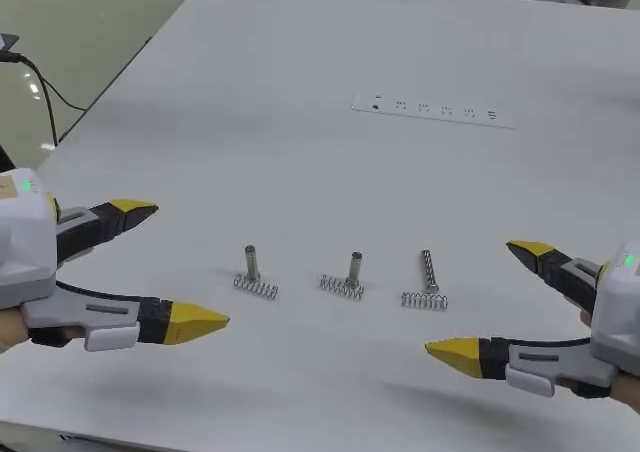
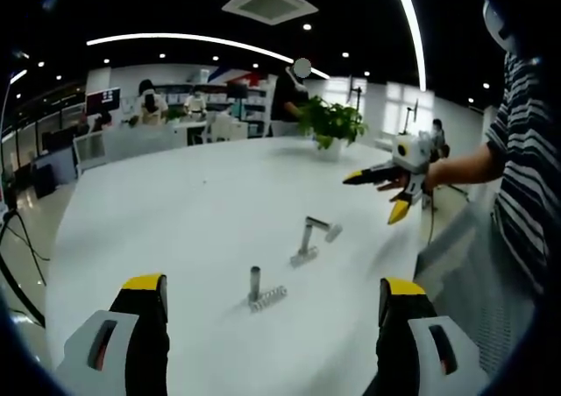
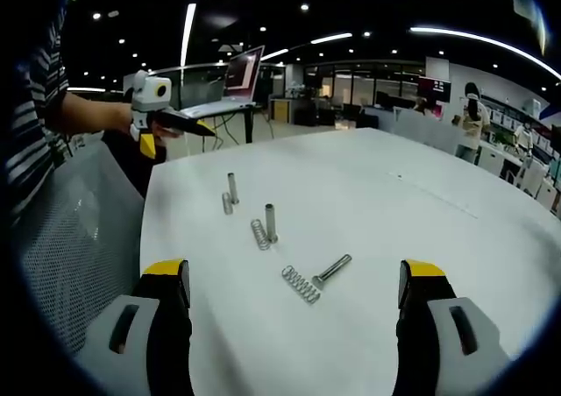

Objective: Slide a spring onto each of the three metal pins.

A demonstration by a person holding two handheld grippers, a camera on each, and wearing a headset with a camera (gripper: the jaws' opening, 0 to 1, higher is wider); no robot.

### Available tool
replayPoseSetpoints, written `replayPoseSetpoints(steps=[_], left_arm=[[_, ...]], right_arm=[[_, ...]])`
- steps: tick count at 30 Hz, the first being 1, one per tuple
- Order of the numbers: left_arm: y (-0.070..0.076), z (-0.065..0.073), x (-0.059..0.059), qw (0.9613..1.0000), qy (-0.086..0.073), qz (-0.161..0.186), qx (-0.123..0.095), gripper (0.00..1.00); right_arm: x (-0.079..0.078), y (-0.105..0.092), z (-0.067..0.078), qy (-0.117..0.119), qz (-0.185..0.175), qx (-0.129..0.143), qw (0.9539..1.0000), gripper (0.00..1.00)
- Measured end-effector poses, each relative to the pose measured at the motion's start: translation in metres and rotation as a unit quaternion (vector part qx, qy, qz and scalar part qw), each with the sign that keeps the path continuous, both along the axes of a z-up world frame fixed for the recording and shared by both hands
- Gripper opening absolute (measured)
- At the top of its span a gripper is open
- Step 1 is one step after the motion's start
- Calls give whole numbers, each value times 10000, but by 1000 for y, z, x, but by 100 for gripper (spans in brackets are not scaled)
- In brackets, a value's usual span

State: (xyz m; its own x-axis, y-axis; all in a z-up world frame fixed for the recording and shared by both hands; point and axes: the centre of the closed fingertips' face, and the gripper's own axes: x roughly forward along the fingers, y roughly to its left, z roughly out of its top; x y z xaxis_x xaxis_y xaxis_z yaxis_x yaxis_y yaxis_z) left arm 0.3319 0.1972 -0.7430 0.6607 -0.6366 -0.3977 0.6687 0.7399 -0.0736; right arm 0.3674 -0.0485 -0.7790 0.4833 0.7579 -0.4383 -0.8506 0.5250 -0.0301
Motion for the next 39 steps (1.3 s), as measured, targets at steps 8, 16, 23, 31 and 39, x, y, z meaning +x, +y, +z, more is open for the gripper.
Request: replayPoseSetpoints(steps=[8,16,23,31,39], left_arm=[[-2,-5,-2,10000,59,-50,34,98],[-2,-4,-2,10000,41,-52,29,98],[-1,-6,-2,10000,63,-43,39,98],[-1,-7,-3,10000,79,-34,36,98],[-1,-8,-3,9999,90,-66,64,98]], right_arm=[[-6,0,-4,72,76,-34,9999,99],[-9,-3,-10,125,97,-100,9998,99],[-7,-4,-8,97,47,-66,9999,99],[-6,-2,-7,89,72,-53,9999,99],[-7,-3,-6,104,70,-59,9999,99]])
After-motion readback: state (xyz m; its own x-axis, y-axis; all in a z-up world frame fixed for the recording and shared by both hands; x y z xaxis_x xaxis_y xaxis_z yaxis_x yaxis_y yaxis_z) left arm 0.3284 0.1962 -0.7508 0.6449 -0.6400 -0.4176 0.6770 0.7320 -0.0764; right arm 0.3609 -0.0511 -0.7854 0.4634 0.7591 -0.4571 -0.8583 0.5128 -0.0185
